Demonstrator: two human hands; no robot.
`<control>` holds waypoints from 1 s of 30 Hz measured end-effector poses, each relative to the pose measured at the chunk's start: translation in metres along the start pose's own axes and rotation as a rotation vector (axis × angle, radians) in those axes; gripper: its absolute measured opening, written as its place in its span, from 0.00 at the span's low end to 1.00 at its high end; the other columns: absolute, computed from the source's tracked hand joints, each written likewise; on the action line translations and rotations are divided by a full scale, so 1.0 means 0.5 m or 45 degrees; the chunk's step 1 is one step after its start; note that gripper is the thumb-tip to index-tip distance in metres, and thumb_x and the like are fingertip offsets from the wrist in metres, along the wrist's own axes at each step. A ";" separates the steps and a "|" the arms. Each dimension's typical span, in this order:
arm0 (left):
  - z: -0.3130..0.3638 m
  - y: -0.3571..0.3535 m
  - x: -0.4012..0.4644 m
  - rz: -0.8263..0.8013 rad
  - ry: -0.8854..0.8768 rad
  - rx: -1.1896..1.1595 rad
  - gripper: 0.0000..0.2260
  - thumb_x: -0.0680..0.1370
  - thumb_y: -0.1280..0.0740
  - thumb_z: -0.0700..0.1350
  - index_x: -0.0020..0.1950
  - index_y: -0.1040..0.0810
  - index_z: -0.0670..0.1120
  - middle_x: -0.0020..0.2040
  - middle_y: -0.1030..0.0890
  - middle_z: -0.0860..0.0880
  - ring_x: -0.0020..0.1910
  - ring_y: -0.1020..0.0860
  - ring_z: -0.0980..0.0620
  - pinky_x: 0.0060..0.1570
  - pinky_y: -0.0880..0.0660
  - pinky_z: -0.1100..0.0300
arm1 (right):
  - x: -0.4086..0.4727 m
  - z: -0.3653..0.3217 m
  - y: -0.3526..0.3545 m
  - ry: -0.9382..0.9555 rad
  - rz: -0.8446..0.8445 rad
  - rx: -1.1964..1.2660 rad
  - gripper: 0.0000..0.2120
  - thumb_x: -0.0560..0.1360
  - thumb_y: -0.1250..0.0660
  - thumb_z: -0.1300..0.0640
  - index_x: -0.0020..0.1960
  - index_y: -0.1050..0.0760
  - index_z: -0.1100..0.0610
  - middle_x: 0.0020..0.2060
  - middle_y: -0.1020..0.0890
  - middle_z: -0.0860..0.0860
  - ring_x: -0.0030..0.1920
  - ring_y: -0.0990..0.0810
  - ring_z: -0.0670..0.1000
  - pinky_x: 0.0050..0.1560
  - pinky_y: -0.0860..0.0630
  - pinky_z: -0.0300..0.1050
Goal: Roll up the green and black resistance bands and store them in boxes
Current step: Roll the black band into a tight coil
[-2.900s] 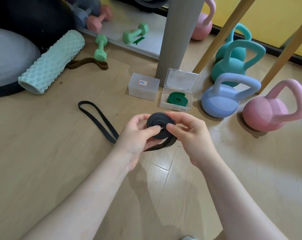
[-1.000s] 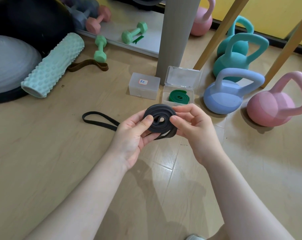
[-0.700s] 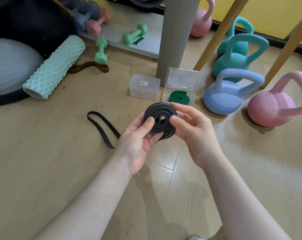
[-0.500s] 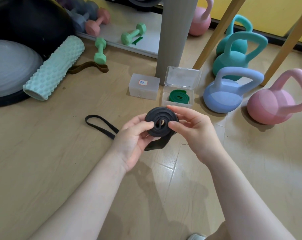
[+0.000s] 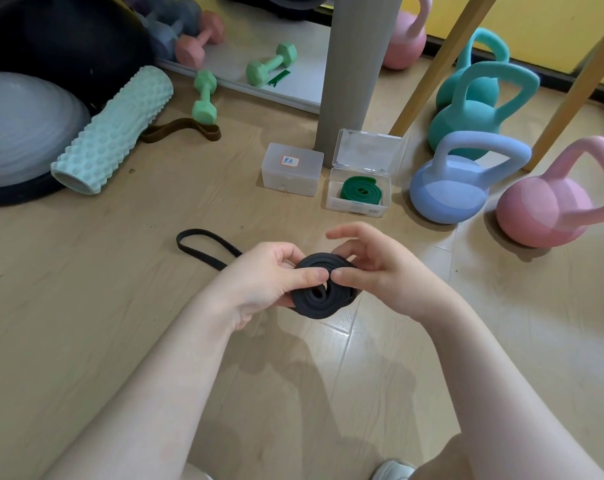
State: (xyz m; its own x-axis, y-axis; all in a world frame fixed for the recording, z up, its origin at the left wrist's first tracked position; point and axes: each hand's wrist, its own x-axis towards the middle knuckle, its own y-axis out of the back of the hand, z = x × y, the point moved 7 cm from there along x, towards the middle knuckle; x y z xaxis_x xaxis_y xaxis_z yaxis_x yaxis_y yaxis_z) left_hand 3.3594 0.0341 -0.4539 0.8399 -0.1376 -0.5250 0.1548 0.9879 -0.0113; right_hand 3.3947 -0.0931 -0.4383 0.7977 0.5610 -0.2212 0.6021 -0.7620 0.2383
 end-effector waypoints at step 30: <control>0.030 0.021 0.006 0.236 -0.340 -0.873 0.12 0.68 0.32 0.41 0.51 0.26 0.44 0.47 0.18 0.46 0.45 0.18 0.51 0.43 0.20 0.58 | -0.010 -0.038 0.008 0.099 0.501 0.392 0.11 0.70 0.30 0.65 0.47 0.26 0.53 0.46 0.18 0.55 0.43 0.18 0.51 0.47 0.20 0.48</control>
State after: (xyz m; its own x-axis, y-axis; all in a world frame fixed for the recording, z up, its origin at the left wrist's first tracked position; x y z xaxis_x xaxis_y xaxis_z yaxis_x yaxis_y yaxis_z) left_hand 3.3711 0.0429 -0.4429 0.9316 0.1088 -0.3468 -0.2862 0.8079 -0.5152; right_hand 3.3938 -0.0929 -0.4181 0.9694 0.2254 -0.0970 0.2263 -0.9741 -0.0027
